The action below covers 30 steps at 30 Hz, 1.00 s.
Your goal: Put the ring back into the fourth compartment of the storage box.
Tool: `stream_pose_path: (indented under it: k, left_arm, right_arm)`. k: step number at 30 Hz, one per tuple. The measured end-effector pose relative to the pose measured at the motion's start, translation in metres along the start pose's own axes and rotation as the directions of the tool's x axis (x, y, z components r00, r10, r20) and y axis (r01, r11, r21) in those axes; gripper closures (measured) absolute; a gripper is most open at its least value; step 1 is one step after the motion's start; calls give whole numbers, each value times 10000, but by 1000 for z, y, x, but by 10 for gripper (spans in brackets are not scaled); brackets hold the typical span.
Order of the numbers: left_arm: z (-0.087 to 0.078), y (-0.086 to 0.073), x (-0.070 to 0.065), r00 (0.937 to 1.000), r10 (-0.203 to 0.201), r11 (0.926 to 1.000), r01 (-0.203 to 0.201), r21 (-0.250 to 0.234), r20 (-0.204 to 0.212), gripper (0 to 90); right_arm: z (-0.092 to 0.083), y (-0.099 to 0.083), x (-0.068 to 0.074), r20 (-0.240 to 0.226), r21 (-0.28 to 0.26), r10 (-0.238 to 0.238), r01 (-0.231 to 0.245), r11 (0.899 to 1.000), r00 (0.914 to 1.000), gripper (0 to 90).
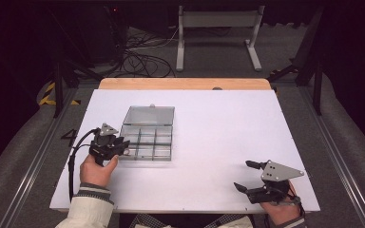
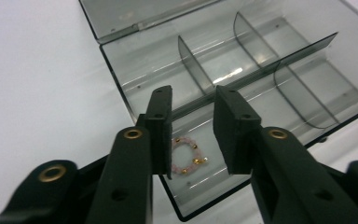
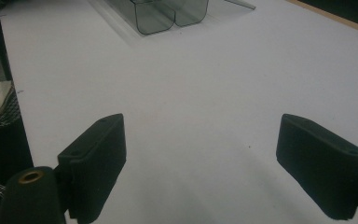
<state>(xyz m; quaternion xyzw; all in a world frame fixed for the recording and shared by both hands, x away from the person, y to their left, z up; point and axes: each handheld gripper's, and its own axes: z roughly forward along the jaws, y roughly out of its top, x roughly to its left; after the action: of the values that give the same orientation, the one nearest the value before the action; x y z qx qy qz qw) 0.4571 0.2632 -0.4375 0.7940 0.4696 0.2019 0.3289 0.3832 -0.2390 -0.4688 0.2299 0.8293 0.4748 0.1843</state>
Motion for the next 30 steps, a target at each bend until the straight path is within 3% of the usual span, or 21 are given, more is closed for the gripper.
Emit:
stream_pose_path:
  k: [12, 30]
  left_arm:
    - [-30, 4, -14, 9985, 518, 9950, -502, -864, 168, 549]
    - [-50, 10, -30, 9946, 973, 9869, -917, -1326, 365, 525]
  right_arm:
    - [0, 0, 0, -12, -16, 5, -5, 10000, 10000, 162]
    - [-1, 0, 0, -10, -23, 25, -25, 10000, 10000, 162]
